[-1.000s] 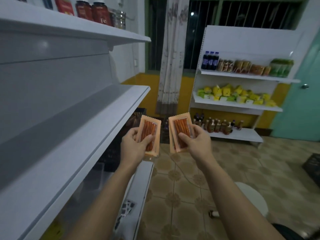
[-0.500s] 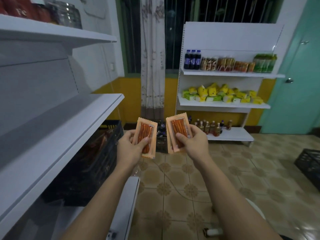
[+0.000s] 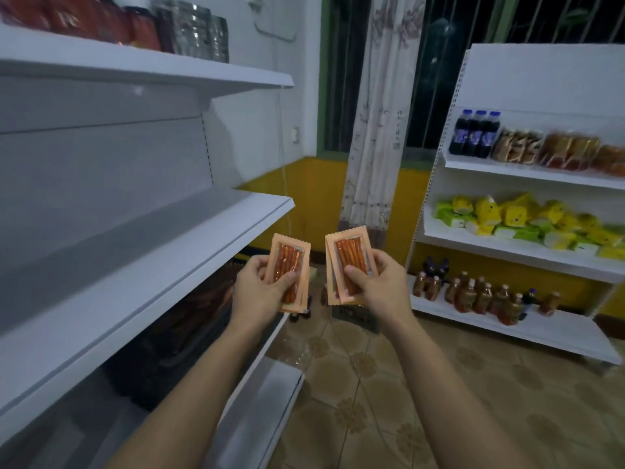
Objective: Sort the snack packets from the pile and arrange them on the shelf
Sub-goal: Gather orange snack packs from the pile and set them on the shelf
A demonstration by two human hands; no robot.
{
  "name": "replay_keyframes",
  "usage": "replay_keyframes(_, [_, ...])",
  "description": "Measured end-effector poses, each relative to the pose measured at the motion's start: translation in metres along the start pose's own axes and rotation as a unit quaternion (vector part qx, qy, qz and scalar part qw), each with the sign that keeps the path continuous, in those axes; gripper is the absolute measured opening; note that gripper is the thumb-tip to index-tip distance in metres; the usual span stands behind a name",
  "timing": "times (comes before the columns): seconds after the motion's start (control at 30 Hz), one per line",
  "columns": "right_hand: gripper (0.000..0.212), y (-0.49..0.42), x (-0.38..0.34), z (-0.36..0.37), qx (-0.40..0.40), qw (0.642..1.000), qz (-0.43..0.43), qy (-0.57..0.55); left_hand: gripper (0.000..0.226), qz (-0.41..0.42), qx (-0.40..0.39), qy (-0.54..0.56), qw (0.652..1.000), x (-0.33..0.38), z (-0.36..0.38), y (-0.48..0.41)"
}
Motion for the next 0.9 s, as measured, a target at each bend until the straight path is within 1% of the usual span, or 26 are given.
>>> replay_keyframes(0.13, [0.025, -0.045, 0.011, 0.059, -0.052, 0.999, -0.001, -0.004, 0.031, -0.027, 0.044, 0.016, 0.999, -0.016, -0.026, -0.046])
replay_keyframes(0.3, [0.022, -0.098, 0.015, 0.163, -0.128, 0.992, -0.008, -0.002, 0.029, -0.057, 0.115, 0.036, 0.991, -0.044, -0.082, -0.114])
replay_keyframes(0.43, [0.023, -0.137, 0.013, 0.235, -0.167, 0.986, -0.014, -0.015, 0.035, -0.067, 0.151, 0.058, 0.984, -0.062, -0.121, -0.165])
replay_keyframes(0.53, [0.021, -0.158, 0.015, 0.274, -0.182, 0.983, -0.022, -0.025, 0.034, -0.061, 0.179, 0.039, 0.981, -0.072, -0.145, -0.190])
replay_keyframes(0.63, [0.021, -0.171, 0.019, 0.313, -0.220, 0.975, -0.020, -0.037, 0.035, -0.063, 0.225, 0.005, 0.972, -0.086, -0.169, -0.203])
replay_keyframes(0.73, [0.024, -0.182, 0.023, 0.348, -0.257, 0.965, -0.026, -0.042, 0.030, -0.062, 0.256, -0.045, 0.964, -0.096, -0.187, -0.214])
replay_keyframes(0.8, [0.023, -0.188, 0.030, 0.372, -0.286, 0.957, -0.023, -0.053, 0.023, -0.066, 0.279, -0.060, 0.956, -0.102, -0.197, -0.221])
replay_keyframes(0.9, [0.023, -0.200, 0.034, 0.407, -0.327, 0.943, -0.039, -0.054, 0.022, -0.087, 0.319, -0.071, 0.941, -0.112, -0.210, -0.227])
Point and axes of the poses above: each hand's wrist, its own y-axis away from the middle knuckle, its own z-axis out of the palm, x = y × z, the point moved 6 cm from there along -y, towards the middle knuckle, and after that the axes turned 8 degrees about -y, right-handed, at the moved point
